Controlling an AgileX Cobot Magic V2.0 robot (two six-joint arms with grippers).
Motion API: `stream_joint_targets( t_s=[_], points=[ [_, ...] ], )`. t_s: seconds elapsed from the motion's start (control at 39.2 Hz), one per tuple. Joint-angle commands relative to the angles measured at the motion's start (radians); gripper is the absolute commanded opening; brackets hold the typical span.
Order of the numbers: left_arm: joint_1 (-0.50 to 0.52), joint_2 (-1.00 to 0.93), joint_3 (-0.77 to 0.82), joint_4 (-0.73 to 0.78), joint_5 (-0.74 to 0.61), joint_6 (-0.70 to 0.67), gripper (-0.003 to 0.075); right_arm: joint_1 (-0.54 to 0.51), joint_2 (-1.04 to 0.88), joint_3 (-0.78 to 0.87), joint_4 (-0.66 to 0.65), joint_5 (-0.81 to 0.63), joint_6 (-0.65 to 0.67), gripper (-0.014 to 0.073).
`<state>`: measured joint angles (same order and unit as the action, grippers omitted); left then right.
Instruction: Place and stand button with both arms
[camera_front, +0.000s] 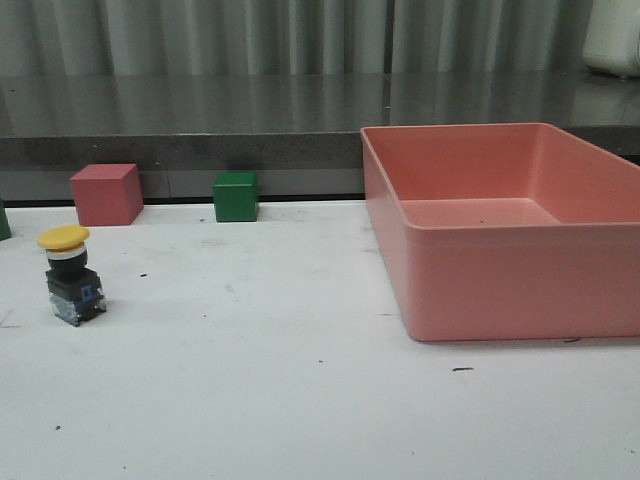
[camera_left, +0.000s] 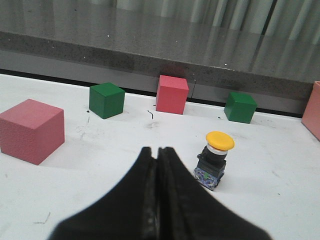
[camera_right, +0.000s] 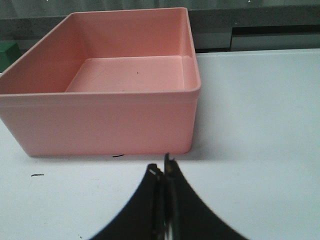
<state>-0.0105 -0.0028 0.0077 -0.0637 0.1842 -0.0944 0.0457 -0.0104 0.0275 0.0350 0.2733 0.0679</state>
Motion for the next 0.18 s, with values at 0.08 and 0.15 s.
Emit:
stream_joint_targets(
  t_s=[0.08, 0.15],
  points=[
    [0.002, -0.023, 0.017, -0.007, -0.081, -0.010, -0.0020, -0.007, -0.018, -0.003, -0.001, -0.075, -0.009, -0.0067],
    [0.002, -0.023, 0.017, -0.007, -0.081, -0.010, -0.0020, -0.007, -0.018, -0.003, -0.001, -0.075, -0.009, -0.0067]
  ],
)
